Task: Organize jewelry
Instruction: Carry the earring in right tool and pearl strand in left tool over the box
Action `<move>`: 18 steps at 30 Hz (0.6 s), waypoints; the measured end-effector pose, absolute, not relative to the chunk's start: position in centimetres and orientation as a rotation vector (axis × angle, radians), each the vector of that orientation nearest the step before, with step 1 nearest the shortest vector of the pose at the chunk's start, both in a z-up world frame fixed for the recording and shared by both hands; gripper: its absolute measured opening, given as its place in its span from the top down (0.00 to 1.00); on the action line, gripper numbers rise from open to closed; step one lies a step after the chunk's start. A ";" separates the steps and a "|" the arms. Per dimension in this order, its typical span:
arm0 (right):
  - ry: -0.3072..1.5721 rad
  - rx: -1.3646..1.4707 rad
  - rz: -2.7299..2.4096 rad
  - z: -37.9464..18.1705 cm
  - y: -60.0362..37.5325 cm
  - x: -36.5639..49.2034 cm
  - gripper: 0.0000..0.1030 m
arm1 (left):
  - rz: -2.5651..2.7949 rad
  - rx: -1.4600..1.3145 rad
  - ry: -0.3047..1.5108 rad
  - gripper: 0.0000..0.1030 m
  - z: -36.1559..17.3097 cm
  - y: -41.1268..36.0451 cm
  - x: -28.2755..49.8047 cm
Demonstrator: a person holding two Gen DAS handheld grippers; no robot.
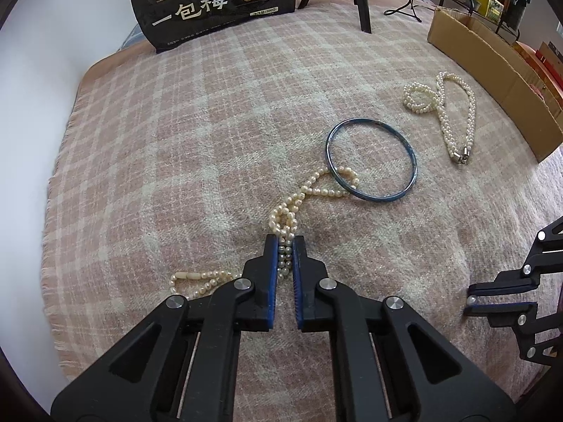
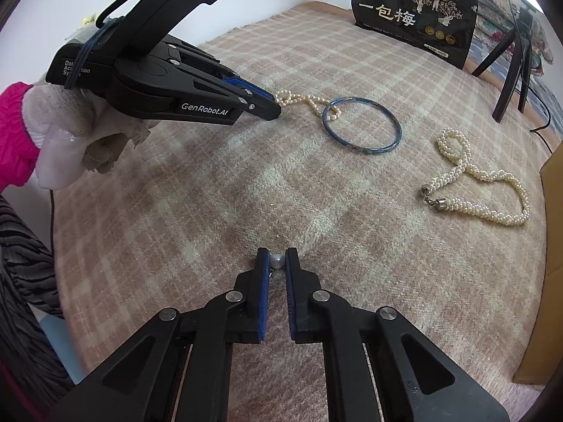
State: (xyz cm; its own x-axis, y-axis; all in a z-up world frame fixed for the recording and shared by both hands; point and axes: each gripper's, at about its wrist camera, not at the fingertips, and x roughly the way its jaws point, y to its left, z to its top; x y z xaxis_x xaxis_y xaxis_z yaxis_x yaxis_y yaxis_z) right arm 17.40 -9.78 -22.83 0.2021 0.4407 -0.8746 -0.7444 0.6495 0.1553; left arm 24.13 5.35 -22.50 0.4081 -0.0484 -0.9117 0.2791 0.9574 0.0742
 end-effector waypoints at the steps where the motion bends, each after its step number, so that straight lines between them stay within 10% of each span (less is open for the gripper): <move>1: 1.080 -0.331 0.850 -22.7 -9.8 17.3 0.93 | -0.205 0.226 1.132 0.94 -22.4 5.5 23.9; 18: 1.008 -0.299 0.835 -19.3 -11.8 16.0 0.93 | -0.150 0.052 0.968 0.94 -15.0 7.9 21.7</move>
